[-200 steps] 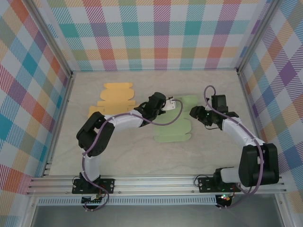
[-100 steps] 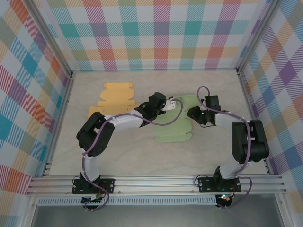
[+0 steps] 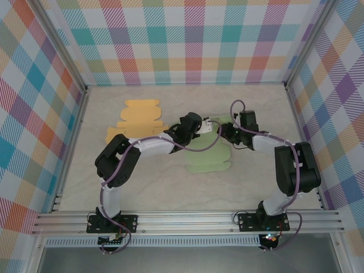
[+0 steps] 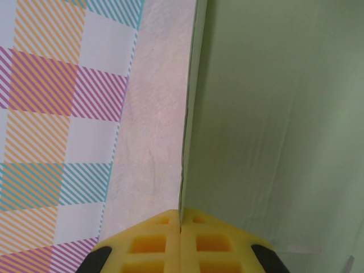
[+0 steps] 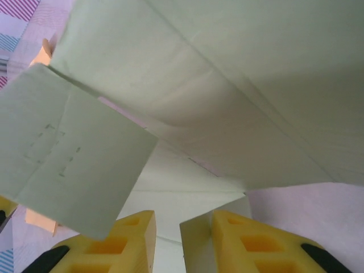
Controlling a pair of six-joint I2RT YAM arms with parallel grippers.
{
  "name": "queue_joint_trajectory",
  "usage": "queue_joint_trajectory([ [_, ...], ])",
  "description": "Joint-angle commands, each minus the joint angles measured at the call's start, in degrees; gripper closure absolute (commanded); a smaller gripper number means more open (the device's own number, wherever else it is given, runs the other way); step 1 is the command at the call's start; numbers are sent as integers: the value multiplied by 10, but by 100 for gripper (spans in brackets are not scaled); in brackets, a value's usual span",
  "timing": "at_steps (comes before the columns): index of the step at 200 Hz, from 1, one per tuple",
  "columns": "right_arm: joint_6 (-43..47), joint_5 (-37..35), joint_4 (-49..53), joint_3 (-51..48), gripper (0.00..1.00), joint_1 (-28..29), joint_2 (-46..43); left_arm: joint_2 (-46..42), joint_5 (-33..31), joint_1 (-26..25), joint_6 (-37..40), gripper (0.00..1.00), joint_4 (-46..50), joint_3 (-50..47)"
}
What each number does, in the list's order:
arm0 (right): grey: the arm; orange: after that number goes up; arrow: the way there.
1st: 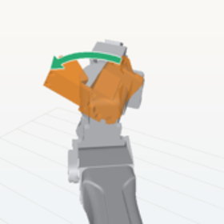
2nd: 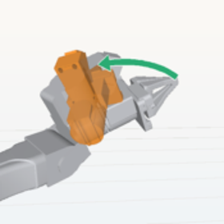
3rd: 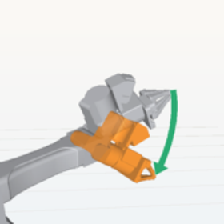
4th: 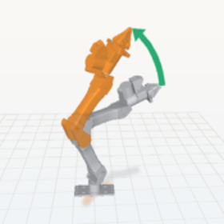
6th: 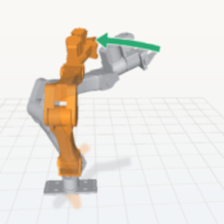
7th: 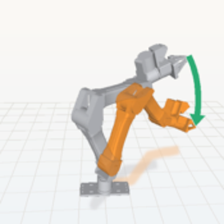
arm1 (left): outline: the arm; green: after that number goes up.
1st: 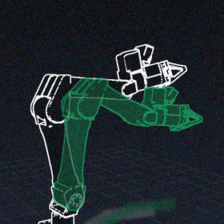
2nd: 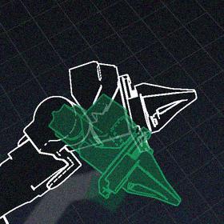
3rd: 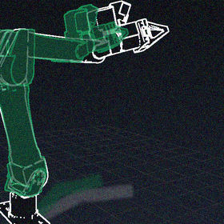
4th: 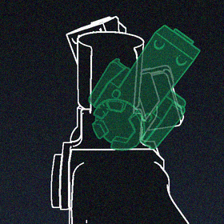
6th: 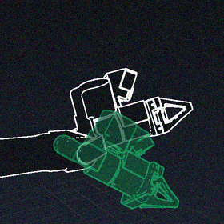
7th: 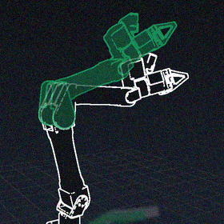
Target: Fold the paper box
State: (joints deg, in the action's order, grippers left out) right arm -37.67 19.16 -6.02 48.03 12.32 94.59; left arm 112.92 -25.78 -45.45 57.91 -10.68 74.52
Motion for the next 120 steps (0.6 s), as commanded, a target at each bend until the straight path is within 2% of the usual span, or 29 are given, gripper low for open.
queue_joint_trajectory([
  [1,-25,16,-39,12,67,10,29,7,-9,-10,-13,100,-3,18],
  [28,-33,15,-30,25,68,10,59,4,-11,-11,-14,100,-9,16],
  [49,-25,15,-16,23,68,10,48,-2,-18,-12,-5,100,-36,3],
  [84,18,5,58,22,61,-7,-36,-17,-27,-12,38,100,-146,-42],
  [120,41,12,111,-5,55,-65,-131,-11,-30,-11,82,100,-244,-69],
])
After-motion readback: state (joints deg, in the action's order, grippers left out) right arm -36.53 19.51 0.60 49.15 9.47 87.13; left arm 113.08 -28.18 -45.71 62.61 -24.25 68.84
